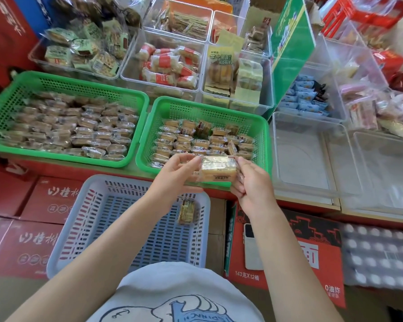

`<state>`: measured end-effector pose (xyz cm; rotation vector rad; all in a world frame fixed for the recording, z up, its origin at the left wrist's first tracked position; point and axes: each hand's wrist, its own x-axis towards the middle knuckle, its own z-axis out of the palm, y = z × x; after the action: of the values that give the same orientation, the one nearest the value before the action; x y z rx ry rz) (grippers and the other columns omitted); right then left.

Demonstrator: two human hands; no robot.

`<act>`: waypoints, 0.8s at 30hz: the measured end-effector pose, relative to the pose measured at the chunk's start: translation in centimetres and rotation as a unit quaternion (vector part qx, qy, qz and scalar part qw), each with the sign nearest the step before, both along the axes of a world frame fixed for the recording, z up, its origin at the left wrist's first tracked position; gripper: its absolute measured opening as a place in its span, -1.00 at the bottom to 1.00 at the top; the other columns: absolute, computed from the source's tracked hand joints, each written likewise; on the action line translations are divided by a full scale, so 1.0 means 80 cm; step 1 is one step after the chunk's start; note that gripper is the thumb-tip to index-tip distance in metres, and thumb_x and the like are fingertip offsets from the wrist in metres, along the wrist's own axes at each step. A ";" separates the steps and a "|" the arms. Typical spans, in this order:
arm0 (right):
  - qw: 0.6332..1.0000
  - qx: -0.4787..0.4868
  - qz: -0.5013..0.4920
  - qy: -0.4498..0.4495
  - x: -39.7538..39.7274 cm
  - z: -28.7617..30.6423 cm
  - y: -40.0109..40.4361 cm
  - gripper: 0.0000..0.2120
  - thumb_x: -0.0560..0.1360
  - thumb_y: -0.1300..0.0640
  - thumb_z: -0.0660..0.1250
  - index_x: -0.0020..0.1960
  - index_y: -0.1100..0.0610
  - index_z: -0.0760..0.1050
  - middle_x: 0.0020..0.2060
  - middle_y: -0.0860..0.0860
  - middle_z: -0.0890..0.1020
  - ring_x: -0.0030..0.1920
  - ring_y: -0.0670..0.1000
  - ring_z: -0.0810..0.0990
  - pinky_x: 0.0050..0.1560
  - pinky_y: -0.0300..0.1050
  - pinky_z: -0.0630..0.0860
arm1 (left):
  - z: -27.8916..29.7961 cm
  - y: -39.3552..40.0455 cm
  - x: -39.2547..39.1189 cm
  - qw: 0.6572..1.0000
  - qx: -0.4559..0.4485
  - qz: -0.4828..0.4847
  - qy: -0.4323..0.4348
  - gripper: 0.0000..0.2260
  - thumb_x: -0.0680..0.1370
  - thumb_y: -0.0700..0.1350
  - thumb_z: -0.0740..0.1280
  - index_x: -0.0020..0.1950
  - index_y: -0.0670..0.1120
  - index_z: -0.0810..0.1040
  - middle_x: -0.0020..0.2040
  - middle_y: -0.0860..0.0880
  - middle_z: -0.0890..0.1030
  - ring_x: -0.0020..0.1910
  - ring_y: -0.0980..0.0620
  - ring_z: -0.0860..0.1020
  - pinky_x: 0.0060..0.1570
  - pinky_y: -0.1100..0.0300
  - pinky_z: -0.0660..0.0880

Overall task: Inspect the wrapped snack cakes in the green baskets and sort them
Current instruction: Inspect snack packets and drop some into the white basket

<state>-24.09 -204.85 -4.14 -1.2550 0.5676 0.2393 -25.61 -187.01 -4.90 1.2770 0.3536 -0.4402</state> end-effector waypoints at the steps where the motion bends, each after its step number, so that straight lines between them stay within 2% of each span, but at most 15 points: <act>1: 1.000 -0.017 0.022 -0.006 0.002 0.000 0.002 -0.81 0.68 0.16 0.18 0.18 0.26 0.47 -0.40 0.05 0.37 -0.60 -0.09 0.22 -0.62 -0.22 0.13 | 0.000 0.000 0.003 0.999 -0.038 -0.008 0.021 -0.56 0.46 0.04 0.45 0.30 -0.03 0.50 0.12 -0.15 0.63 0.01 -0.11 0.68 -0.07 0.03 0.65; 3: 0.995 -0.069 0.061 -0.037 0.006 0.000 0.006 -0.81 0.67 0.12 0.21 0.22 0.19 0.43 -0.37 0.04 0.43 -0.57 -0.08 0.27 -0.58 -0.20 0.19 | -0.001 0.000 0.011 0.991 -0.115 0.007 0.068 -0.57 0.49 -0.10 0.45 0.34 -0.06 0.50 0.10 -0.18 0.66 -0.09 -0.12 0.71 -0.15 0.07 0.65; 5: 0.982 -0.126 0.105 -0.097 0.010 -0.001 0.008 -0.79 0.64 0.03 0.29 0.22 0.09 0.41 -0.37 0.01 0.49 -0.50 -0.05 0.35 -0.51 -0.16 0.29 | -0.005 -0.001 0.018 0.977 -0.165 0.056 0.125 -0.67 0.56 -0.22 0.40 0.32 -0.17 0.52 0.12 -0.24 0.66 -0.11 -0.11 0.71 -0.25 0.15 0.65; 8: 0.950 -0.205 0.168 -0.165 0.017 -0.002 0.010 -0.77 0.54 0.05 0.44 0.12 0.08 0.47 -0.28 0.05 0.58 -0.39 -0.02 0.50 -0.38 -0.13 0.47 | -0.015 0.003 0.028 0.957 -0.214 0.095 0.169 -0.73 0.58 -0.21 0.38 0.26 -0.26 0.52 0.10 -0.28 0.67 -0.05 -0.12 0.70 -0.32 0.23 0.63; 11: 0.939 -0.247 0.156 -0.182 0.030 -0.007 0.010 -0.89 0.51 0.20 0.46 -0.02 0.15 0.55 -0.33 0.02 0.63 -0.39 -0.04 0.59 -0.34 -0.20 0.54 | -0.022 0.009 0.042 0.951 -0.231 0.097 0.182 -0.72 0.54 -0.19 0.41 0.22 -0.25 0.53 0.11 -0.28 0.67 0.01 -0.13 0.68 -0.34 0.26 0.62; 13: 0.940 -0.246 0.151 -0.181 0.042 -0.014 0.010 -0.95 0.53 0.22 0.43 -0.08 0.19 0.58 -0.39 0.03 0.64 -0.42 -0.03 0.60 -0.34 -0.20 0.56 | -0.027 0.011 0.053 0.949 -0.229 0.104 0.188 -0.77 0.55 -0.20 0.41 0.17 -0.24 0.54 0.10 -0.29 0.67 -0.04 -0.12 0.69 -0.35 0.26 0.61; 15: 0.940 -0.241 0.160 -0.180 0.054 -0.022 0.009 -0.94 0.56 0.22 0.40 -0.08 0.20 0.60 -0.36 0.09 0.66 -0.39 0.00 0.62 -0.30 -0.16 0.58 | -0.032 0.012 0.066 0.948 -0.218 0.126 0.194 -0.81 0.56 -0.22 0.41 0.14 -0.24 0.55 0.09 -0.29 0.67 -0.09 -0.10 0.69 -0.36 0.26 0.61; 17: 0.944 -0.230 0.166 -0.167 0.066 -0.032 0.010 -0.89 0.60 0.18 0.35 -0.06 0.17 0.62 -0.27 0.14 0.68 -0.31 0.07 0.64 -0.26 -0.09 0.61 | -0.039 0.015 0.081 0.948 -0.206 0.150 0.190 -0.82 0.56 -0.25 0.41 0.13 -0.23 0.54 0.10 -0.28 0.66 -0.11 -0.09 0.68 -0.32 0.23 0.62; 20: 0.966 -0.192 0.152 -0.078 0.091 -0.047 0.013 -0.81 0.64 0.02 0.26 0.07 0.12 0.57 -0.07 0.13 0.66 -0.16 0.08 0.68 -0.21 -0.03 0.65 | -0.056 0.021 0.103 0.954 -0.176 0.168 0.173 -0.70 0.52 -0.33 0.42 0.20 -0.14 0.48 0.10 -0.23 0.67 -0.10 -0.09 0.70 -0.23 0.13 0.66; 22: 0.971 -0.157 0.181 -0.016 0.112 -0.058 0.013 -0.66 0.57 -0.13 0.32 0.19 0.10 0.47 0.04 0.08 0.64 -0.10 0.06 0.70 -0.17 0.01 0.66 | -0.065 0.022 0.118 0.967 -0.147 0.146 0.150 -0.62 0.50 -0.34 0.43 0.25 -0.08 0.47 0.11 -0.22 0.68 -0.07 -0.08 0.71 -0.13 0.10 0.66; 24: 0.962 -0.150 0.228 0.013 0.130 -0.069 0.013 -0.57 0.52 -0.13 0.40 0.23 0.11 0.44 0.06 0.06 0.64 -0.10 0.09 0.71 -0.11 0.09 0.67 | -0.073 0.016 0.133 0.980 -0.118 0.111 0.119 -0.57 0.50 -0.31 0.44 0.33 -0.08 0.47 0.11 -0.19 0.69 -0.01 -0.07 0.70 -0.02 0.07 0.66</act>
<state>-13.70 -203.81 -9.65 -1.6744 0.3353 0.5718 -14.93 -185.69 -10.71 0.9426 0.6212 -0.4320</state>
